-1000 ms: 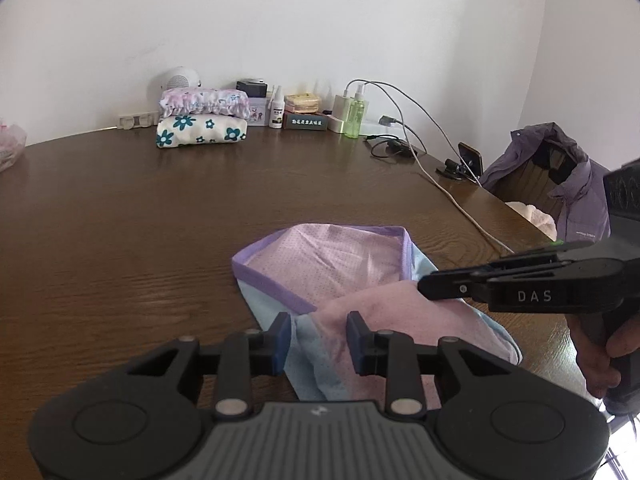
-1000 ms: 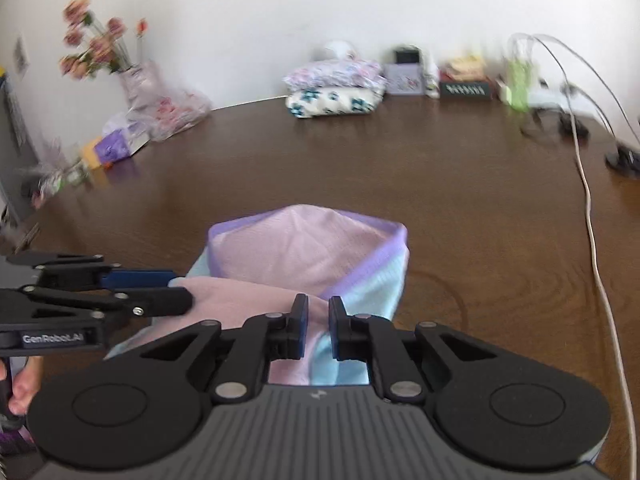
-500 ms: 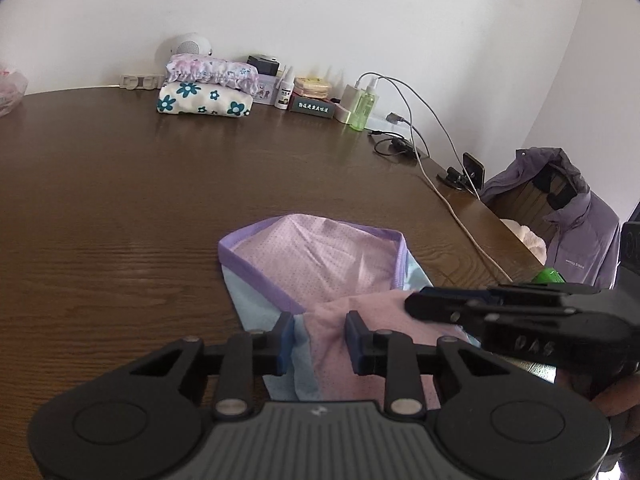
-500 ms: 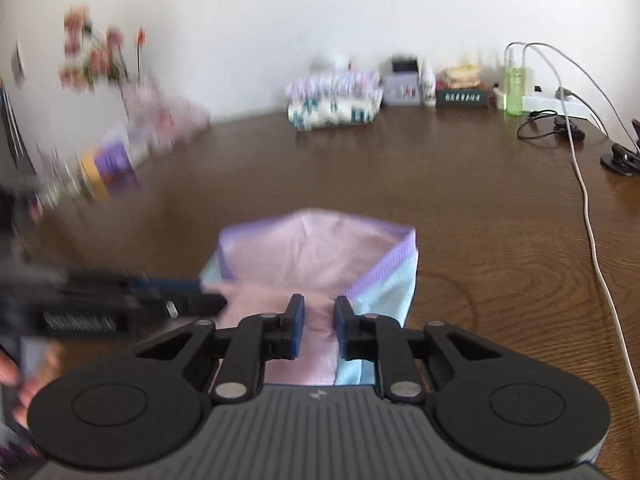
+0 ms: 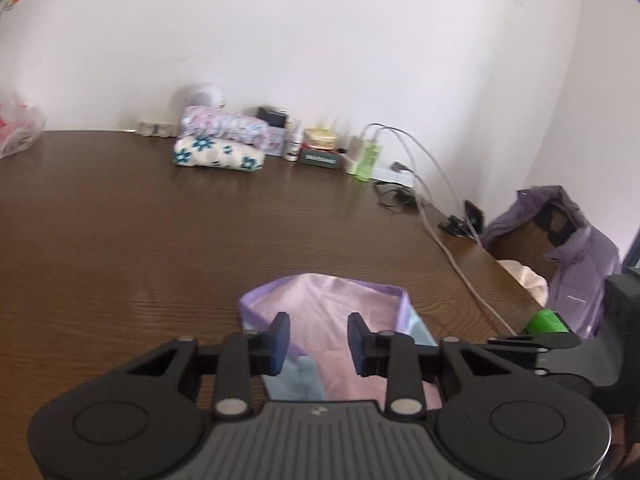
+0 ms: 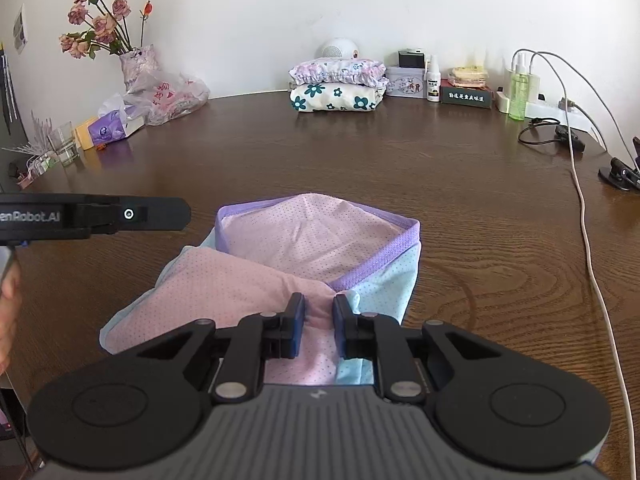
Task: Fold clothes
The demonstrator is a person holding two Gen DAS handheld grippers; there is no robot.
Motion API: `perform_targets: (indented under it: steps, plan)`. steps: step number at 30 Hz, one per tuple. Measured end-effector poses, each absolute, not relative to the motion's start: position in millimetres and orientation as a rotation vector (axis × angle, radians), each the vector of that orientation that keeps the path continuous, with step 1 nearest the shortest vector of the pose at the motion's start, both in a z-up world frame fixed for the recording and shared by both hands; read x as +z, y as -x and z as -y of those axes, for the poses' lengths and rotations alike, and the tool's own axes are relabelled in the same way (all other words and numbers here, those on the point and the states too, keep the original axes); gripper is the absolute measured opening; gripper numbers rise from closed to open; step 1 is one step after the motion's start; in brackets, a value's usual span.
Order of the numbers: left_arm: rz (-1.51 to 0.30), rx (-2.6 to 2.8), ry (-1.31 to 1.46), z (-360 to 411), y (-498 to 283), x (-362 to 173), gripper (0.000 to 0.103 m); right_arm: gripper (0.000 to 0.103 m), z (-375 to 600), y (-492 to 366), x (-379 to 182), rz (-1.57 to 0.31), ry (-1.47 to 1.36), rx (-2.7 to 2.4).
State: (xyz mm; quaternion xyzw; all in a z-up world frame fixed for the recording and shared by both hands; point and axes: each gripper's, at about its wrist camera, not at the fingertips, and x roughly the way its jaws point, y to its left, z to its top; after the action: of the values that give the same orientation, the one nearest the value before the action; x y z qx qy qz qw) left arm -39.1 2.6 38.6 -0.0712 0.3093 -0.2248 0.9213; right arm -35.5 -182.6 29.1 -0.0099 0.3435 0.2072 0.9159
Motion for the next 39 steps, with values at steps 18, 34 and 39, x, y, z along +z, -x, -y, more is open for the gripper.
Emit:
perform_targets:
  steps: [18, 34, 39]
  plan:
    - [-0.830, -0.367, 0.053, -17, -50, 35, 0.053, 0.032, 214, -22, 58, -0.714, -0.091, 0.384]
    - [-0.848, -0.425, 0.067, -14, -62, 28, 0.002, 0.004, 230, -51, 35, -0.773, -0.183, 0.498]
    - [-0.738, -0.452, 0.094, -23, -24, 51, 0.001, 0.004, 248, -13, 54, -0.638, -0.121, 0.578]
